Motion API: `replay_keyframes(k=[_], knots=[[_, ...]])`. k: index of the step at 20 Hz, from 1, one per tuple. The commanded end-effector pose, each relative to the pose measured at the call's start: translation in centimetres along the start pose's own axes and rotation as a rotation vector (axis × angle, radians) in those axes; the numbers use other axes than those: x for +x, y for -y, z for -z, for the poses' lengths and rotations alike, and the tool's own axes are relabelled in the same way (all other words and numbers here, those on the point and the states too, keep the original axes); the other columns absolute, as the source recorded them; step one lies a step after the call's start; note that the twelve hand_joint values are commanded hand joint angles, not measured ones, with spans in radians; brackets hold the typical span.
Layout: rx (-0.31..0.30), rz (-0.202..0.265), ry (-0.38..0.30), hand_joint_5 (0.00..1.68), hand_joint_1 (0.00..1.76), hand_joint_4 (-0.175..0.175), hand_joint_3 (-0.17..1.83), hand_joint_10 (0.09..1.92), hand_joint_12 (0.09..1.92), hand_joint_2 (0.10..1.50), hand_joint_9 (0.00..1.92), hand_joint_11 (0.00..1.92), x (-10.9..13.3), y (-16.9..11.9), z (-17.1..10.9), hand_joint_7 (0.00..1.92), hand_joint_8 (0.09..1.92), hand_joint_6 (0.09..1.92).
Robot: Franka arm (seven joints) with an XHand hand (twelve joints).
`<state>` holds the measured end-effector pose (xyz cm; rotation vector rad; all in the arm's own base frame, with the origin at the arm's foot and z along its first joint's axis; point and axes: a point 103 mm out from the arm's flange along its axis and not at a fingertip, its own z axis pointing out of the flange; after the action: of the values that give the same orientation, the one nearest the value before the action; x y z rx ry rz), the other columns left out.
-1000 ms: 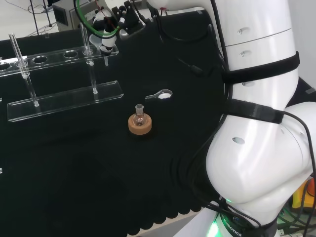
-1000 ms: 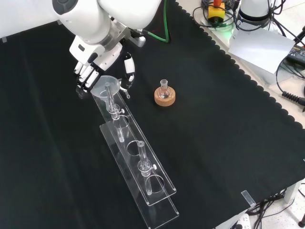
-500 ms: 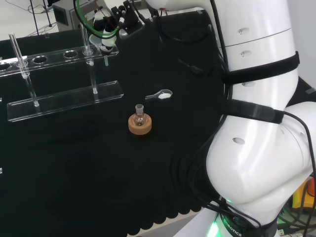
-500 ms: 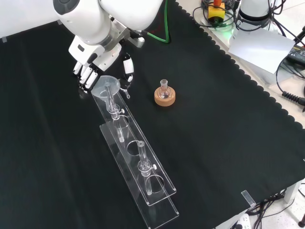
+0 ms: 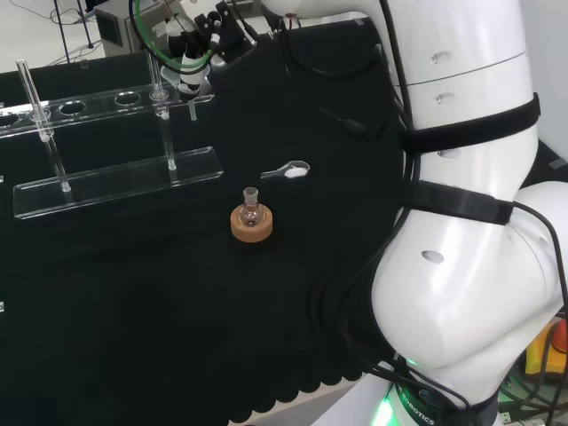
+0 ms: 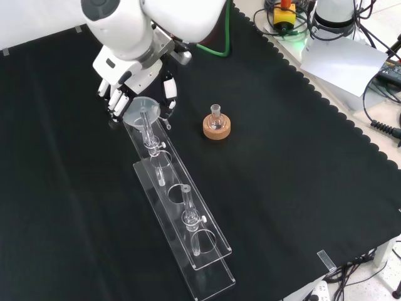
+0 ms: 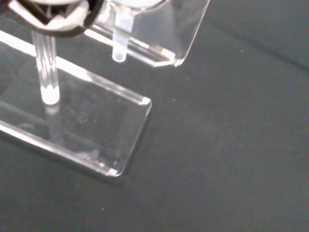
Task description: Pick up the funnel from the transparent funnel stand.
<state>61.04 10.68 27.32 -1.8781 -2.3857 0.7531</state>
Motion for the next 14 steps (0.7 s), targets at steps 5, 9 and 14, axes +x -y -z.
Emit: replay_keyframes(k=[5,9,14], knots=[[-0.121,-0.063,0.09,0.71,0.94,-0.009,0.68,0.53,1.26,0.67,0.99,0.56,-1.7,4.4,6.6,0.74,0.75,0.85],[-0.105,-0.08,0.093,0.71,0.94,-0.008,0.69,0.53,1.25,0.67,0.99,0.57,-2.0,6.6,7.4,0.73,0.76,0.88],[-0.125,-0.09,0.086,0.71,0.94,-0.007,0.69,0.53,1.25,0.67,0.99,0.57,-1.9,8.9,7.4,0.73,0.76,0.89]])
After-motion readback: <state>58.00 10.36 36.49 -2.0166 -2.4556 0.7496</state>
